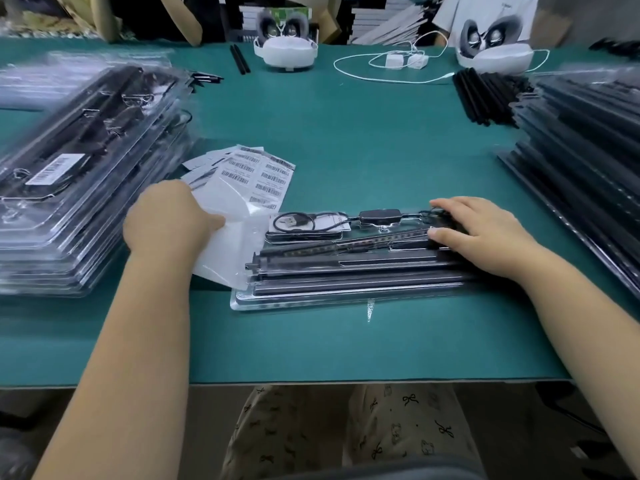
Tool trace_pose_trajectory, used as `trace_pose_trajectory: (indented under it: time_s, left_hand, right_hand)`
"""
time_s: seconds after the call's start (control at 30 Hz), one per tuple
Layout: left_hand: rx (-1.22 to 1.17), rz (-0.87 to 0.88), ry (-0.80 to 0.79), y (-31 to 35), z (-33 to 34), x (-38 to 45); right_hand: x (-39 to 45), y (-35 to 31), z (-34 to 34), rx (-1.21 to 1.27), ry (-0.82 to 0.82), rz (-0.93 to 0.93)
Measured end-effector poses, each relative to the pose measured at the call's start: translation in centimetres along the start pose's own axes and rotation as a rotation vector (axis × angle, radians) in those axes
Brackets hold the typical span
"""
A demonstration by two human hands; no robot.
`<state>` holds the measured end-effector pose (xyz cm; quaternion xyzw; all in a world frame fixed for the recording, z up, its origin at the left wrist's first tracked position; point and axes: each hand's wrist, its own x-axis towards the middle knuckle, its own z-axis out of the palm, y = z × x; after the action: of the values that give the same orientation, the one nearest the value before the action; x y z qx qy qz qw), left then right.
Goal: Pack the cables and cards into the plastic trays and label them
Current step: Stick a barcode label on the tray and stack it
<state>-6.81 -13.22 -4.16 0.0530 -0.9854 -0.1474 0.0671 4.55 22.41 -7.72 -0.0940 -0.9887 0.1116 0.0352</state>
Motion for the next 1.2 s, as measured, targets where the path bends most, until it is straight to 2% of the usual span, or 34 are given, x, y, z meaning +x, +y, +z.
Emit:
trace_pose_trajectory:
  time_s: [0.13,0.17,0.23,0.3,0.37,0.47,0.53,0.57,0.6,0.67,0.7,0.73,0.8,0.9,1.0,1.03,1.1,1.2]
  left_hand:
    - [-0.055,0.122,-0.037,0.0,-2.2,0.5]
    - [-0.067,0.177,0.001,-0.1,-2.8,0.6]
    - [-0.147,0.281,0.186,-0.4,-4.4,1.2]
    - [-0.33,0.315,0.3,-0.4,-5.7,1.7]
    - [-0.583,0.268,0.194,0.7,-6.3,2.4]
    - [-1.164,0.161,-0.142,3.8,-6.1,2.2]
    - [-1.408,0.126,-0.331,5.8,-5.2,1.0]
    - [-1.414,0.124,-0.4,6.6,-4.5,0.3]
    - [-1.38,0.141,-0.471,7.2,-3.7,-0.3]
    - [-1.334,0.222,-0.639,8.2,-1.7,-1.2]
    - [-1.351,0.231,-0.731,8.5,-0.8,-1.4]
    - [-1.368,0.22,-0.806,8.6,0.0,-1.6]
    - [-1.342,0.222,-0.857,8.6,1.2,-1.6]
    - [-1.383,0.23,-0.922,8.5,2.2,-1.7]
    - [-1.553,-0.066,-0.933,8.5,2.3,-1.6]
    - [-1.557,-0.114,-0.919,8.4,2.4,-1.4]
    - [-1.527,-0.096,-0.935,8.2,2.5,-1.1]
    - [-1.513,-0.033,-0.928,8.2,2.7,-1.3]
  right_hand:
    - [-0.1,-0.3,-0.2,0.003,-0.004,0.015]
    - [-0.1,-0.4,-0.3,0.003,-0.014,0.021]
    - [-0.3,-0.9,-0.3,-0.011,-0.036,0.046]
    - [-0.5,-1.6,-0.2,-0.034,-0.049,0.071]
    - [-0.9,-3.0,0.0,-0.042,-0.061,0.077]
    - [-1.3,-5.3,0.5,-0.068,-0.105,0.044]
    - [-0.9,-6.2,-0.3,-0.073,-0.188,0.034]
    - [-0.2,-6.5,-1.2,0.052,-0.22,0.057]
    - [0.6,-6.9,-2.3,0.281,-0.22,0.102]
    - [2.4,-7.7,-4.4,0.82,-0.104,0.198]
    - [3.2,-8.0,-5.1,0.994,-0.021,0.207]
    - [3.9,-8.4,-5.3,1.126,0.038,0.209]
    - [4.6,-9.4,-4.6,1.282,0.076,0.22]
    - [4.4,-10.6,-2.4,1.234,0.184,0.204]
    - [3.7,-11.2,-1.2,1.307,0.234,0.117]
    - [3.4,-11.4,-1.0,1.286,0.25,0.074]
    - [3.1,-11.6,-0.6,1.111,0.309,0.011]
    - [3.0,-11.6,-0.3,0.716,0.393,-0.093]
